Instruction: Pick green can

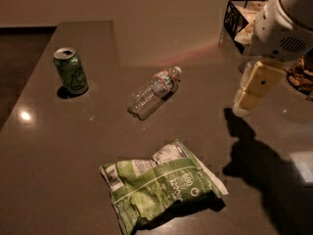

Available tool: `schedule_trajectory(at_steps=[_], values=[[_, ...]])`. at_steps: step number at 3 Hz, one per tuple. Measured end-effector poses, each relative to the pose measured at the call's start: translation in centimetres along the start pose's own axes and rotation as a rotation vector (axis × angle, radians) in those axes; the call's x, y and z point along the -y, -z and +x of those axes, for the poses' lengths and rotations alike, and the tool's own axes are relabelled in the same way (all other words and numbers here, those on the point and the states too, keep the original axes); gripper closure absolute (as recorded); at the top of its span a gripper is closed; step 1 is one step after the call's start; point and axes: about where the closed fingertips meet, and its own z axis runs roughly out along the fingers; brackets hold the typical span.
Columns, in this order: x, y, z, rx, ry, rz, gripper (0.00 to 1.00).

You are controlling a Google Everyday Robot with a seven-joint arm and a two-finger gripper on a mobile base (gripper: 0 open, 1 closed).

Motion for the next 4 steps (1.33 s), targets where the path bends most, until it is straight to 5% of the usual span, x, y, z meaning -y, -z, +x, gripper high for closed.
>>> schedule_trajectory(at_steps=[4], values=[[1.8,-6.9,-15.8,0.286,0.031,-0.115,0.00]])
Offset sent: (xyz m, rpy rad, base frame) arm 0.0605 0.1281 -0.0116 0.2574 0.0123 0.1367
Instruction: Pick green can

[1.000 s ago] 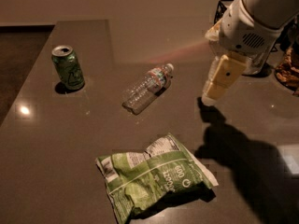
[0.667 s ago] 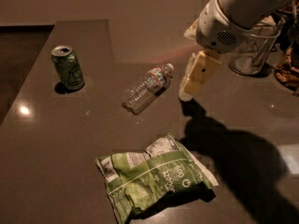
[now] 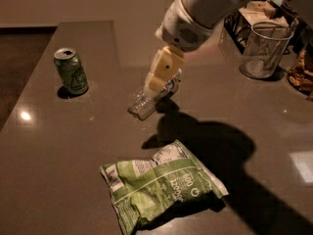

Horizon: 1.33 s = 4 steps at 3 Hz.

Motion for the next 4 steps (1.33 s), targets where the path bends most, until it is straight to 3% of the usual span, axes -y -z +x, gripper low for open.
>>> schedule_trajectory(at_steps=[2,4], values=[[1.4,-4.1,-6.0,0.042,-0.025,0.002,0.00],[4.9,-8.7,-9.3,-0.016,-0.148,0.067,0.00]])
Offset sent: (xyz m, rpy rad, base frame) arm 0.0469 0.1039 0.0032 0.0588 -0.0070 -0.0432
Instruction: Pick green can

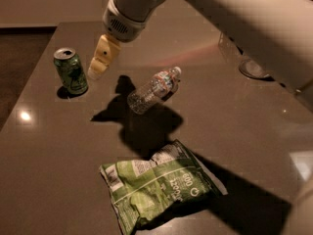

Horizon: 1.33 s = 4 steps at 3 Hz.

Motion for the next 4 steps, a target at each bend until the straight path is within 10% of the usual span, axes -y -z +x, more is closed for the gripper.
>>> schedule_trajectory(at_steps=[4], values=[[-0.5,-5.1,-2.0,0.021,-0.055,-0.059,0.00]])
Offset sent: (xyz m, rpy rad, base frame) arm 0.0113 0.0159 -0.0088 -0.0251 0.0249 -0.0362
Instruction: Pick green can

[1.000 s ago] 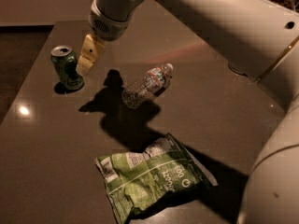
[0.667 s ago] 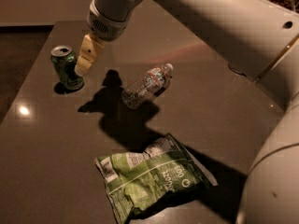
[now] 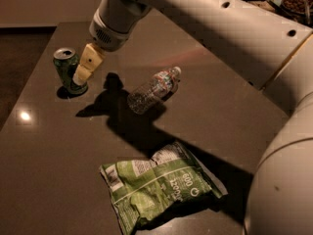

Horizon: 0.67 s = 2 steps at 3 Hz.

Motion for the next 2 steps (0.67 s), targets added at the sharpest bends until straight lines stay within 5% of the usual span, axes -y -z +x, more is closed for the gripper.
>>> schedule_trajectory(at_steps=[2], values=[[-0.2,-3.0,-1.8,0.041,0.003,-0.026,0.00]])
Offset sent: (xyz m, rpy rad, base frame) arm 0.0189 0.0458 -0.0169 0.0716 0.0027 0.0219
